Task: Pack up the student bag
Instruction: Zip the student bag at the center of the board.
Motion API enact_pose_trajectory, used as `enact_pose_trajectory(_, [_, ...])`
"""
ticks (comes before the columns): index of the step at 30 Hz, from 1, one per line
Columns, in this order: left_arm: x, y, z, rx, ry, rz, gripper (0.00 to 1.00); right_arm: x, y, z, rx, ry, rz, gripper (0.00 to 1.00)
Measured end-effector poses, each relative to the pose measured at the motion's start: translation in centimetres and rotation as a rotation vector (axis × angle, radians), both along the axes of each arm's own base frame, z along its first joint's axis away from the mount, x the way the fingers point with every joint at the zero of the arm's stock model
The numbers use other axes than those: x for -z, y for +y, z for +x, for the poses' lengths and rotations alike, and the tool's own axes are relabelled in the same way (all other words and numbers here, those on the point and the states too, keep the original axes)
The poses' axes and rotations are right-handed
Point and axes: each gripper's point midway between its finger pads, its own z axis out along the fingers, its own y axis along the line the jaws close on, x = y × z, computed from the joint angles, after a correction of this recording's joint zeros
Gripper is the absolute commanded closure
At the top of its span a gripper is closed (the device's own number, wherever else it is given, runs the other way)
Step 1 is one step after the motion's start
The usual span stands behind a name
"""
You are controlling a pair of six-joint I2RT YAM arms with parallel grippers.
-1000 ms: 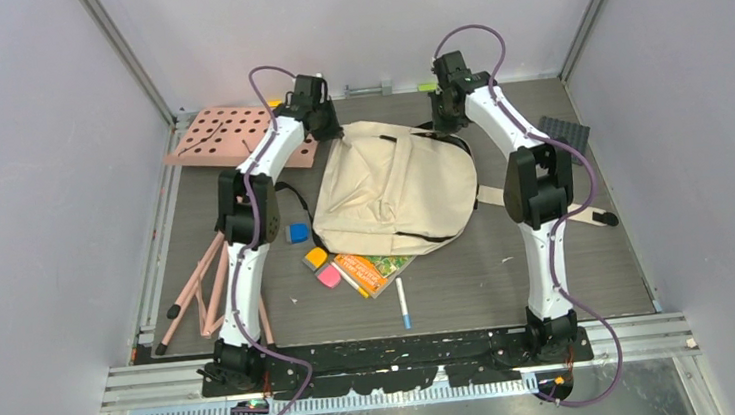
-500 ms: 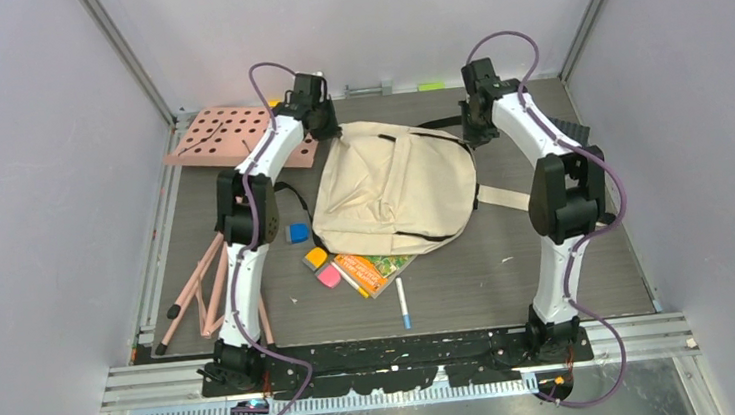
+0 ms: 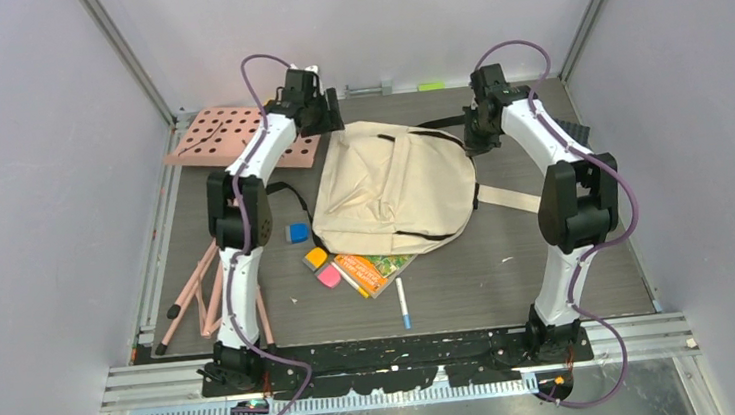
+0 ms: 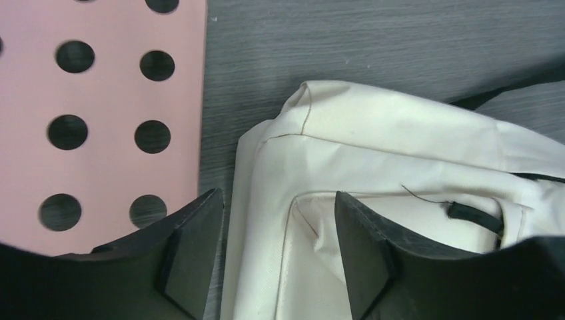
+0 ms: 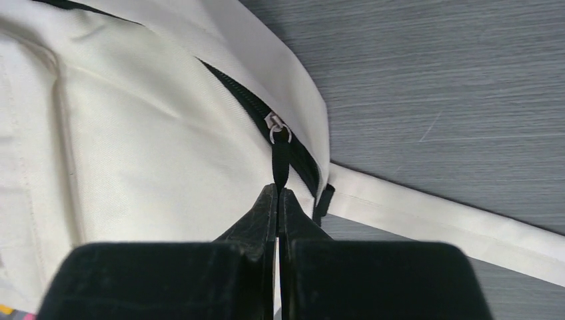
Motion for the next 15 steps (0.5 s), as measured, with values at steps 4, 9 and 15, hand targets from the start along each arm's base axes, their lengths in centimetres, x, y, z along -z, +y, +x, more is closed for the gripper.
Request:
enact_pose_trajectory(4, [-3.3,-0.6,-0.2,0.066,-0.100,0.001,0.22,-0.2,1.0,0.1,-0.003,-0.002,0.065,0.99])
enact_pose_trajectory(9, [-7.7,-6.0,-1.4,0.277,-0.255,-0.062,0.21,-0.3,1.8,0.1,0.002,0.000,0.113,0.99])
enact_pose_trajectory(15, [-7.6,-13.6,-4.7,0.517,-0.293,-0.097,0.19,-0.4,2.2,0.1,0.007,0.002,0.143,0.99])
